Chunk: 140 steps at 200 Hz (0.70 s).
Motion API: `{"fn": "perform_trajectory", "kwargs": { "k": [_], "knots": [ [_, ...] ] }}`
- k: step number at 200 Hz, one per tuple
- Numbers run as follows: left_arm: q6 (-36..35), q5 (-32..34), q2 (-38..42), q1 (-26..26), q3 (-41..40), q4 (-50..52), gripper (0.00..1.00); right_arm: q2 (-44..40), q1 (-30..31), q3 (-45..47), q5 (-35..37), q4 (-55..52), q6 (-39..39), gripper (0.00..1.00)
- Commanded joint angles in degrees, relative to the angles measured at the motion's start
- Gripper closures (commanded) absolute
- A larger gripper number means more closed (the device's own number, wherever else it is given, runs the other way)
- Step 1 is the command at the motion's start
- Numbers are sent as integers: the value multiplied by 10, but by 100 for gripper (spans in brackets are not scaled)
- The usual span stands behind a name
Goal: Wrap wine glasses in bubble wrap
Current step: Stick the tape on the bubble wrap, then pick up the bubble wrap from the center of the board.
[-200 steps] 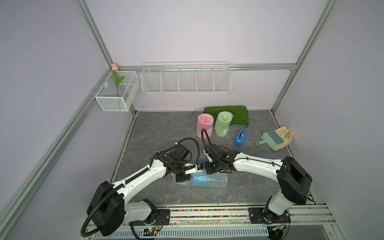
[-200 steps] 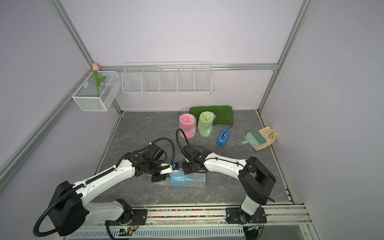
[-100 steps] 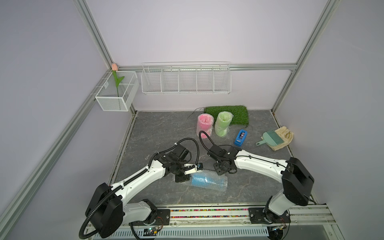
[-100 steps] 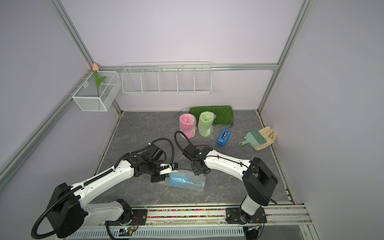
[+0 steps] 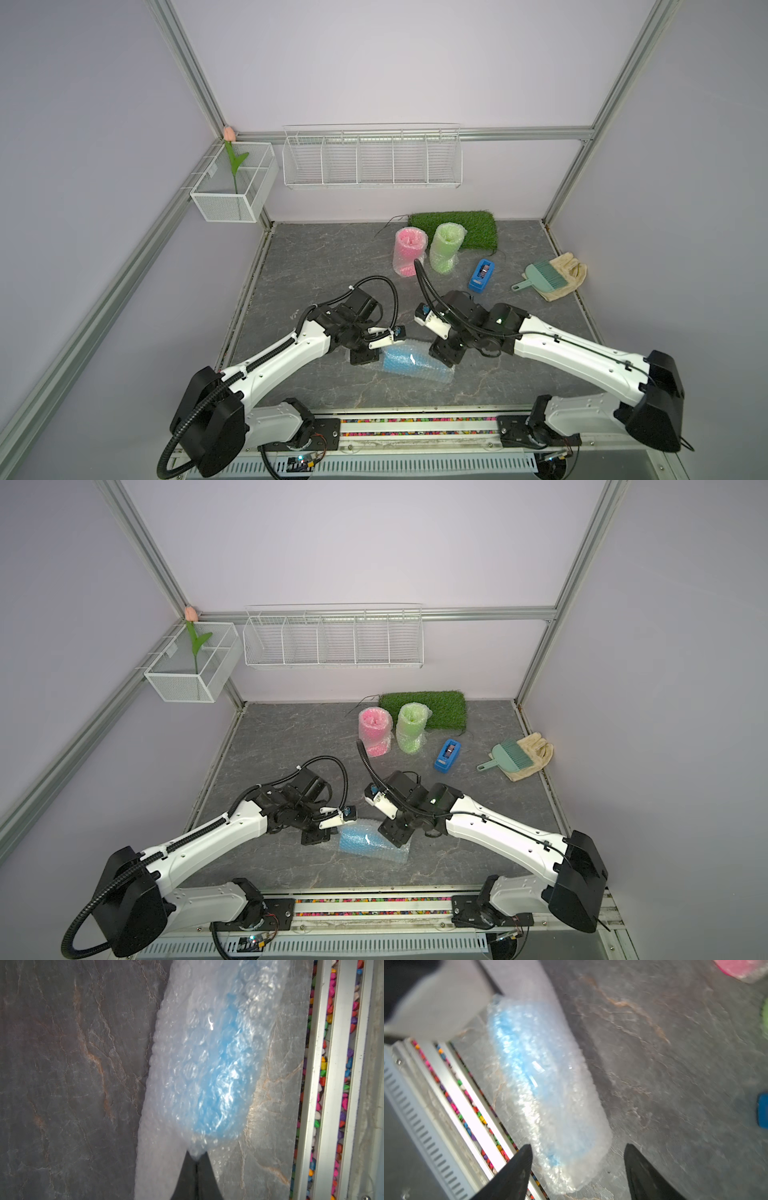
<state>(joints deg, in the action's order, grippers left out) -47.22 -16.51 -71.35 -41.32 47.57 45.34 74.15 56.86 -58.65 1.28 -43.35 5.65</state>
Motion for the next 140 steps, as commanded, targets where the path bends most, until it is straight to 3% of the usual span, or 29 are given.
{"fn": "perform_trajectory", "kwargs": {
  "k": [1, 58, 99, 140],
  "knots": [
    [-10, -8, 8, -3, -2, 8, 100, 0, 25, 31, -27, 32, 135, 24],
    [-10, -8, 11, -3, -3, 8, 100, 52, 43, 48, 20, 74, 189, 25],
    [-11, -8, 15, -3, -5, 5, 100, 66, 43, 60, 4, 72, 204, 39],
    [-11, -7, 16, -3, -6, 6, 100, 53, 42, 78, 6, 77, 213, 61]
  ]
}}
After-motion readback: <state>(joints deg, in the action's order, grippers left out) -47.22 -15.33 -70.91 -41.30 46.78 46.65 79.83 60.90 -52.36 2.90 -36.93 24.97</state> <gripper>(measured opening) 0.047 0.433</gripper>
